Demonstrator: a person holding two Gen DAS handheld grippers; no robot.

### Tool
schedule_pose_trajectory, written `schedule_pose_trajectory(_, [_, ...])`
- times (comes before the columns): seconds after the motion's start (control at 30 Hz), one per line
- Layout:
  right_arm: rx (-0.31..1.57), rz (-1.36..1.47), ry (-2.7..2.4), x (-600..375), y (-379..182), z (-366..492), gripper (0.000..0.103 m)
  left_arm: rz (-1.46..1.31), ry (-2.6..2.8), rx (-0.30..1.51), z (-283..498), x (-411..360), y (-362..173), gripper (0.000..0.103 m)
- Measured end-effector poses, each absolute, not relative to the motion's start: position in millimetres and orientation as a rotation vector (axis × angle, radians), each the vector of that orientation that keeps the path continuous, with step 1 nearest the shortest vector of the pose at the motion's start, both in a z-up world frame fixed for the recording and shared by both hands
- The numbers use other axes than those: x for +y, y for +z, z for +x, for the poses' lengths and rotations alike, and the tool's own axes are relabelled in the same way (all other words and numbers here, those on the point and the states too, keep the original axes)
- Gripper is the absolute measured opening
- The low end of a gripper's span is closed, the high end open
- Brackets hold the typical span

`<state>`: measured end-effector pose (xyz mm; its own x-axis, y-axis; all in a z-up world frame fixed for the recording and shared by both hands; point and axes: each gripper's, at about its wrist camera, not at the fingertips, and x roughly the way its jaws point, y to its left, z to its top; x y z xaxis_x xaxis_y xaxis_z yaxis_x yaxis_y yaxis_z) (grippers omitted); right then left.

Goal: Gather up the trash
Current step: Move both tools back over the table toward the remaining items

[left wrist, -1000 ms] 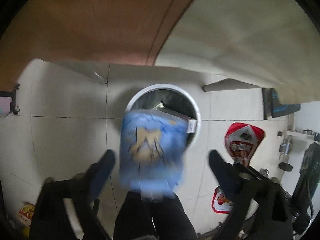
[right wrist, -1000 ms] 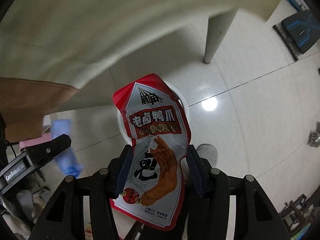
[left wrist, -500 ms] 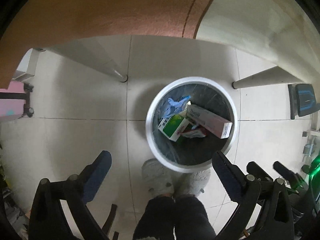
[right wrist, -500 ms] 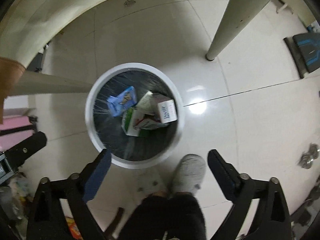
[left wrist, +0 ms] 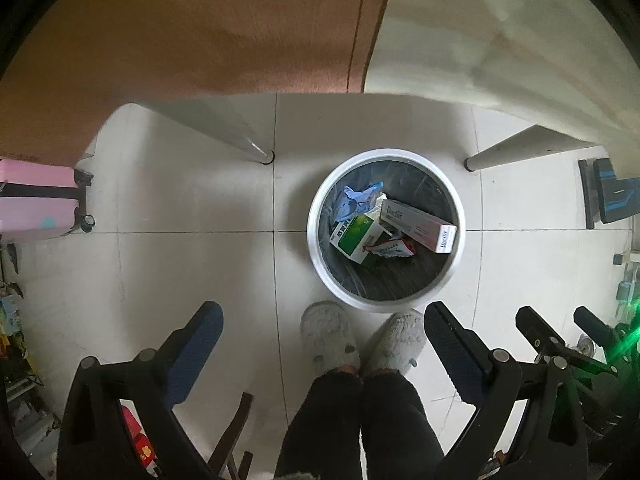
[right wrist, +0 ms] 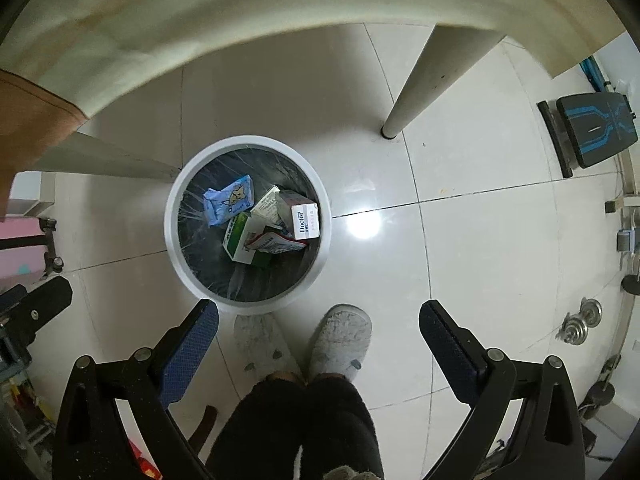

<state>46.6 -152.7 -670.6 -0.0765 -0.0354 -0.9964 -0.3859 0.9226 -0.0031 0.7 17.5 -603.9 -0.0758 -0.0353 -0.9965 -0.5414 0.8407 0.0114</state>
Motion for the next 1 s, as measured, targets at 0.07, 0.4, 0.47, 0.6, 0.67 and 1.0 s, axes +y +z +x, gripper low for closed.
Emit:
schedule_pose_trajectory(0.07, [1.625, -0.328, 0.305, -153.3, -652.6, 45.9, 0.101, -0.462, 0.439, 1.605, -0.6, 14.0, -593.6, 0.103])
schedule_pose_trajectory(0.4, [1.596, -0.315, 0.322, -156.5, -534.9, 39.0, 0.101, -0.478, 0.422, 1.59, -13.6, 6.6, -501.3, 0.103])
schedule_pose_trajectory(0.47, [1.594, -0.313, 0.322, -157.6, -511.3, 36.3, 0.102, -0.469, 0.414, 1.588, -16.4, 5.5, -481.1, 0.103])
schedule_pose_trajectory(0.6, [1.599, -0.28, 0.32, -162.6, -461.2, 30.5, 0.101, -0.446, 0.39, 1.578, -22.6, 2.6, -439.1, 0.103])
schedule_pose_trajectory(0.67, [1.601, -0.257, 0.322, -165.6, -436.8, 28.0, 0.101, -0.44, 0.386, 1.565, -24.5, 1.8, -418.6, 0.103])
schedule_pose_trajectory(1.0, [1.545, -0.076, 0.332, -169.5, -321.5, 70.8, 0.102, -0.413, 0.439, 1.377, 9.6, 23.9, -315.7, 0.103])
